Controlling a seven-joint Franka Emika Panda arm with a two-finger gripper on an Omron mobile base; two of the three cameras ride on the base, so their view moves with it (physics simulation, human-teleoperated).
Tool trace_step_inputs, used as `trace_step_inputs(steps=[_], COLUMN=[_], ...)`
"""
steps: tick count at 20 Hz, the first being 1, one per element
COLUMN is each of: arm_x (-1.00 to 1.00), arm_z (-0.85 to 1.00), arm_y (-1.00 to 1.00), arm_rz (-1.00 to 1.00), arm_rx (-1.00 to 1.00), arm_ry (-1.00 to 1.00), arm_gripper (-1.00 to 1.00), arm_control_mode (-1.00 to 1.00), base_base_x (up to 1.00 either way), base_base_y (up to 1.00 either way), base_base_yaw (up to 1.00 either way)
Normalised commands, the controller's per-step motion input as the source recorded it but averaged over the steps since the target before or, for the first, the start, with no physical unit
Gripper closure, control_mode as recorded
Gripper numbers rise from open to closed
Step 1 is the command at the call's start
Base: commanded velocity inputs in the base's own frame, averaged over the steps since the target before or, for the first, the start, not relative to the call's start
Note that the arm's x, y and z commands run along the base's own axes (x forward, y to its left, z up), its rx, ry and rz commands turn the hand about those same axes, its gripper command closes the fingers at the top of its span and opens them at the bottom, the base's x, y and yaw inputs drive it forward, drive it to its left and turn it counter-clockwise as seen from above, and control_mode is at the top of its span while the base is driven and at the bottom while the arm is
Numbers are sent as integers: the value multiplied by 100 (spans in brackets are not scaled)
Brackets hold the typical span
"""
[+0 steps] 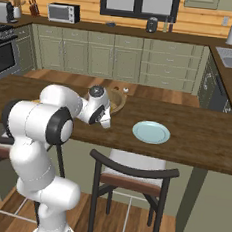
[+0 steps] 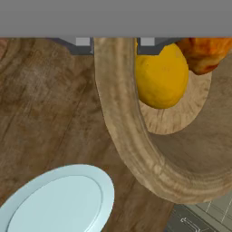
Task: Pick the chicken drumstick and lemon from their plates and place them in the bowl. Then put the bowl in the fridge.
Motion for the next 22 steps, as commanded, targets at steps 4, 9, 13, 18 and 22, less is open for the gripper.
trace_step_inputs(steps=[4,9,13,18,22], arm_x=[-100,-100,-100,-100,-100], arm_z=[100,100,100,80,68], arm_y=[0,0,3,4,28], arm_rz=[-17,-15,-15,-17,-10], arm_rx=[8,7,11,14,5], arm_ry=[5,14,19,12,7], arm_gripper=[100,100,100,100,100], arm_control_mode=[-100,-100,-100,-100,-100], base_base_x=[0,0,0,0,0], base_base_y=[0,0,0,0,0], base_base_yaw=[0,0,0,0,0])
